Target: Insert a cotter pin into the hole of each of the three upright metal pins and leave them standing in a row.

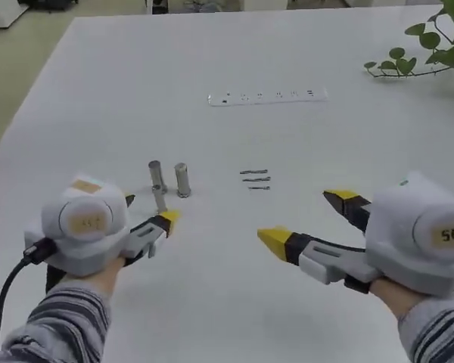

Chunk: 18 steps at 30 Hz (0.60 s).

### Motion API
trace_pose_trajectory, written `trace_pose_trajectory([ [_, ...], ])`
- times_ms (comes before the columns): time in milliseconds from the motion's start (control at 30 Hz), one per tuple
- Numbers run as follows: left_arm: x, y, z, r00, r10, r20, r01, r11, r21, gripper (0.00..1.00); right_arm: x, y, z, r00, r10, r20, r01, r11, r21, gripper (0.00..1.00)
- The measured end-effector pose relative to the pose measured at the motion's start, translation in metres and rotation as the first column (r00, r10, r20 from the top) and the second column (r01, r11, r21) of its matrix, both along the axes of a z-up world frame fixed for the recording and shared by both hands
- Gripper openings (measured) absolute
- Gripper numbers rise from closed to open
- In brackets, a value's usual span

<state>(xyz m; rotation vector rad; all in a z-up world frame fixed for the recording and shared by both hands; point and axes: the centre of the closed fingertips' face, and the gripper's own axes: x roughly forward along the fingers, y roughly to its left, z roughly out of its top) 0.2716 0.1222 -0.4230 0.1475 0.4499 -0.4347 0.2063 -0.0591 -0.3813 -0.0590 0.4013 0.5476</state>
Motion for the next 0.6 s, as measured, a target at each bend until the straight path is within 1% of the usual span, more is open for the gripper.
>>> trace_pose_trajectory([
  [67, 0.007, 0.002, -0.006, 1.000, 0.000, -0.005, 0.000, 1.000, 0.001, 0.36, 0.003, 0.001, -0.003, 1.000, 0.001, -0.006, -0.001, 1.000, 0.003, 0.67],
  [167, 0.012, 0.003, -0.013, 1.000, -0.005, -0.008, 0.005, 1.000, 0.009, 0.33, 0.006, 0.001, -0.007, 1.000, 0.002, -0.018, -0.002, 1.000, 0.003, 0.66],
  [200, 0.014, 0.004, -0.015, 1.000, -0.005, -0.014, 0.005, 1.000, 0.012, 0.32, 0.007, 0.002, -0.009, 1.000, 0.003, -0.021, -0.003, 1.000, 0.002, 0.66],
  [267, 0.018, 0.005, -0.019, 1.000, -0.004, -0.017, 0.004, 1.000, 0.009, 0.30, 0.008, 0.003, -0.011, 1.000, 0.005, -0.028, -0.005, 1.000, 0.000, 0.66],
  [333, 0.023, 0.003, -0.022, 1.000, -0.006, -0.019, 0.006, 1.000, -0.003, 0.28, 0.010, 0.003, -0.013, 0.999, 0.003, -0.033, -0.003, 1.000, -0.002, 0.66],
  [400, 0.027, 0.001, -0.025, 1.000, -0.015, -0.027, 0.015, 1.000, 0.001, 0.26, 0.011, 0.003, -0.014, 0.999, 0.001, -0.038, -0.002, 1.000, -0.002, 0.66],
  [467, 0.031, -0.001, -0.027, 0.999, -0.024, -0.024, 0.024, 1.000, 0.000, 0.24, 0.012, 0.005, -0.015, 0.999, 0.004, -0.037, -0.004, 1.000, -0.005, 0.66],
  [533, 0.033, -0.003, -0.029, 0.999, -0.032, -0.033, 0.032, 0.999, -0.008, 0.22, 0.014, 0.005, -0.016, 0.999, 0.005, -0.039, -0.005, 1.000, -0.005, 0.66],
  [600, 0.036, -0.005, -0.031, 0.999, -0.042, -0.031, 0.041, 0.999, -0.015, 0.19, 0.015, 0.007, -0.018, 0.999, 0.008, -0.046, -0.008, 1.000, 0.001, 0.65],
])
